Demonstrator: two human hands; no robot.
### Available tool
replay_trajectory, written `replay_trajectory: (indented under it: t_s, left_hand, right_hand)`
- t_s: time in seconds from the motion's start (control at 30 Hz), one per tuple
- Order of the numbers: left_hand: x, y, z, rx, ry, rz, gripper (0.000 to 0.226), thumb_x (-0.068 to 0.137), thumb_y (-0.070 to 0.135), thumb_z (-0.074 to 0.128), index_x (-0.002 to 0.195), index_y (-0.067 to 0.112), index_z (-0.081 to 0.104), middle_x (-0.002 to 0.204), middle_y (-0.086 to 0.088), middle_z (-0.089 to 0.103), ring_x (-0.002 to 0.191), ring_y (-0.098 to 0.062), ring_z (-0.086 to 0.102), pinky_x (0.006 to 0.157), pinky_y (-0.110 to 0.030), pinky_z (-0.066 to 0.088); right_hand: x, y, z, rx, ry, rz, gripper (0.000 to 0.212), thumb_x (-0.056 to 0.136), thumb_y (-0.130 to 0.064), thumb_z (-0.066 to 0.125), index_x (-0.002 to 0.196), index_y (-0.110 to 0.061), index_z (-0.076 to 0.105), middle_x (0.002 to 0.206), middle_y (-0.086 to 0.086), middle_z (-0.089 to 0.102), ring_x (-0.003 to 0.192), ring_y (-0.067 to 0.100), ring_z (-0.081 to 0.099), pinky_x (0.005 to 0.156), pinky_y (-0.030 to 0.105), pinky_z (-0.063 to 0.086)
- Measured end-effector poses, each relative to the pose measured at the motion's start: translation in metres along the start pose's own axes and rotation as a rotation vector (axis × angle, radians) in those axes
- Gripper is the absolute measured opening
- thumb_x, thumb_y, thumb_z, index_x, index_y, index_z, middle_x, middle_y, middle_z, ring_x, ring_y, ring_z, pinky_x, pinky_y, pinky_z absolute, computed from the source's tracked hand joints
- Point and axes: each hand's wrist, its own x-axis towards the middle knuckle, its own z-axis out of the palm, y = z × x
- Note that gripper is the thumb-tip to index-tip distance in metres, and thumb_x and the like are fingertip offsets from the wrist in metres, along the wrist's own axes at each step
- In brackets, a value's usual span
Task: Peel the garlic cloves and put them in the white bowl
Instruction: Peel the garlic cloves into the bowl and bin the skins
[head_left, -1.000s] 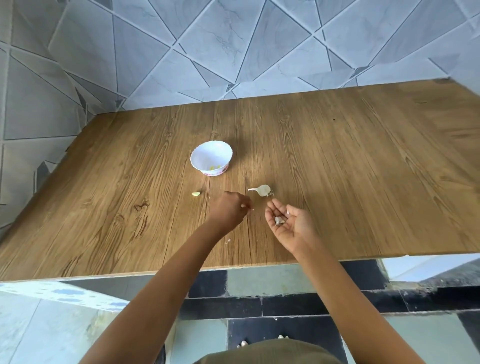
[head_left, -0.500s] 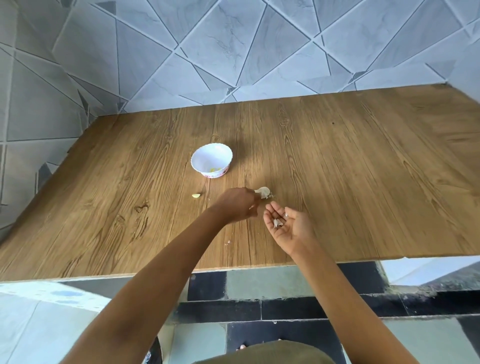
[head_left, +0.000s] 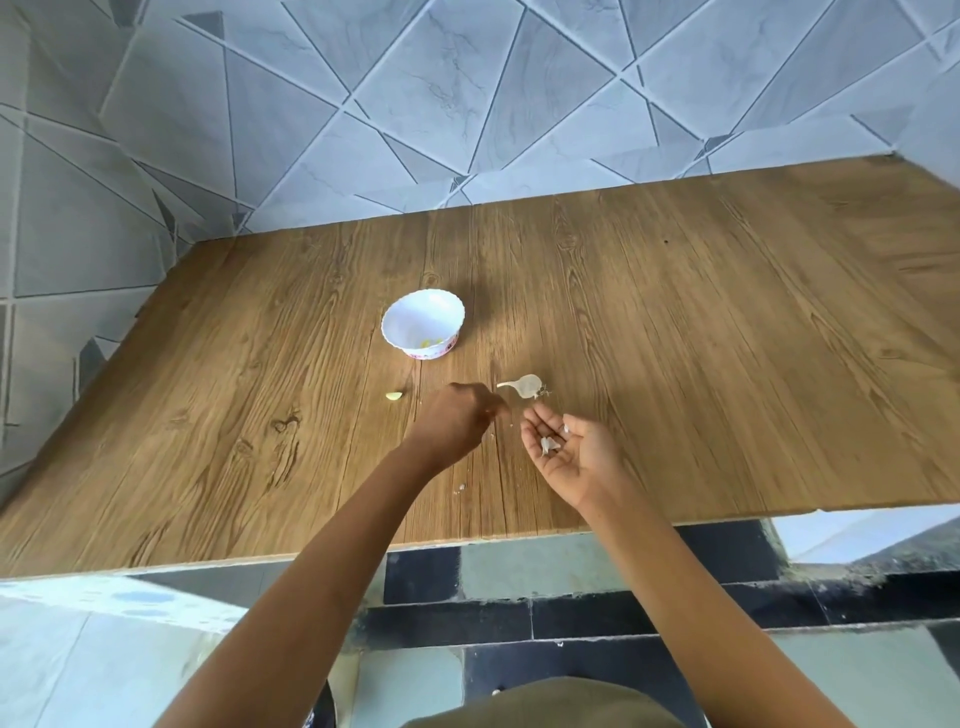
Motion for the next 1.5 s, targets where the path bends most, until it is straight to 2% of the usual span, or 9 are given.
replay_trajectory:
  t_s: [0.1, 0.23, 0.47, 0.7, 0.87, 1.07, 1.17, 1.3, 1.5]
  left_hand:
    - [0.000, -0.002, 0.007, 0.034, -0.034, 0.117, 0.034, 0.080, -0.014, 0.056, 0.100, 0.006, 0.074, 0.101, -0.010, 0.071, 0.088, -0.024, 0.068, 0.075, -0.021, 0.045]
    - [-0.008, -0.011, 0.006, 0.082, -0.080, 0.169, 0.034, 0.080, -0.016, 0.056, 0.100, 0.006, 0.073, 0.101, -0.010, 0.071, 0.088, -0.025, 0.069, 0.075, -0.036, 0.057]
    - [-0.051, -0.023, 0.001, 0.055, -0.025, 0.125, 0.037, 0.076, -0.018, 0.056, 0.095, 0.007, 0.075, 0.098, -0.008, 0.072, 0.086, -0.022, 0.070, 0.073, -0.036, 0.058]
    - [-0.077, -0.013, -0.006, 0.024, -0.141, 0.118, 0.014, 0.086, 0.007, 0.065, 0.098, 0.008, 0.074, 0.097, -0.005, 0.070, 0.082, -0.015, 0.068, 0.076, -0.028, 0.056]
    - [-0.070, -0.007, -0.008, 0.088, -0.194, 0.076, 0.010, 0.087, 0.011, 0.065, 0.093, 0.009, 0.073, 0.090, -0.005, 0.071, 0.081, -0.017, 0.068, 0.076, -0.030, 0.055]
    - [-0.059, 0.001, -0.002, 0.441, -0.310, 0.046, 0.020, 0.098, 0.021, 0.046, 0.102, 0.008, 0.061, 0.089, -0.004, 0.064, 0.072, -0.017, 0.058, 0.066, -0.030, 0.049]
    - [-0.050, -0.005, -0.006, 0.244, -0.270, -0.038, 0.012, 0.093, 0.016, 0.055, 0.098, 0.009, 0.063, 0.089, -0.003, 0.069, 0.076, -0.015, 0.063, 0.074, -0.030, 0.053]
    - [-0.038, -0.003, -0.028, -0.304, 0.025, -0.109, 0.008, 0.081, -0.003, 0.066, 0.087, 0.000, 0.069, 0.074, 0.002, 0.067, 0.063, 0.001, 0.061, 0.064, -0.016, 0.051]
    - [-0.028, 0.017, -0.025, -0.088, -0.068, 0.024, 0.017, 0.084, 0.013, 0.066, 0.093, 0.024, 0.076, 0.085, 0.007, 0.074, 0.071, -0.009, 0.067, 0.067, -0.032, 0.055]
  right_hand:
    - [-0.001, -0.002, -0.002, -0.014, 0.008, -0.010, 0.033, 0.100, -0.009, 0.032, 0.089, 0.008, 0.058, 0.091, 0.017, 0.061, 0.086, 0.024, 0.059, 0.093, 0.035, 0.045]
    - [-0.003, -0.003, -0.004, -0.010, 0.006, -0.007, 0.033, 0.101, -0.010, 0.032, 0.089, 0.007, 0.059, 0.090, 0.017, 0.061, 0.084, 0.024, 0.060, 0.090, 0.035, 0.048]
    - [-0.002, 0.008, 0.004, -0.050, -0.009, 0.007, 0.033, 0.101, -0.009, 0.031, 0.089, 0.007, 0.058, 0.091, 0.016, 0.061, 0.098, 0.025, 0.057, 0.097, 0.035, 0.044]
    - [0.001, 0.024, 0.013, -0.115, -0.030, 0.037, 0.032, 0.101, -0.009, 0.031, 0.092, 0.007, 0.058, 0.093, 0.017, 0.062, 0.087, 0.024, 0.060, 0.088, 0.035, 0.046]
    - [-0.001, 0.028, 0.012, -0.129, -0.026, 0.045, 0.033, 0.101, -0.010, 0.030, 0.092, 0.006, 0.058, 0.093, 0.016, 0.061, 0.087, 0.024, 0.060, 0.088, 0.034, 0.045]
    - [-0.006, 0.029, 0.006, -0.116, -0.015, 0.038, 0.033, 0.101, -0.009, 0.030, 0.091, 0.005, 0.057, 0.093, 0.016, 0.061, 0.086, 0.023, 0.059, 0.090, 0.034, 0.044]
    - [-0.008, 0.030, 0.004, -0.105, -0.013, 0.050, 0.033, 0.101, -0.009, 0.031, 0.090, 0.007, 0.057, 0.092, 0.017, 0.061, 0.086, 0.023, 0.059, 0.089, 0.035, 0.045]
    - [-0.008, 0.033, 0.009, -0.073, -0.007, 0.063, 0.033, 0.101, -0.009, 0.032, 0.087, 0.008, 0.057, 0.089, 0.018, 0.060, 0.085, 0.025, 0.059, 0.095, 0.036, 0.046]
    - [-0.009, 0.038, 0.015, -0.057, 0.008, 0.067, 0.034, 0.101, -0.011, 0.032, 0.083, 0.004, 0.057, 0.081, 0.013, 0.063, 0.078, 0.020, 0.060, 0.080, 0.031, 0.049]
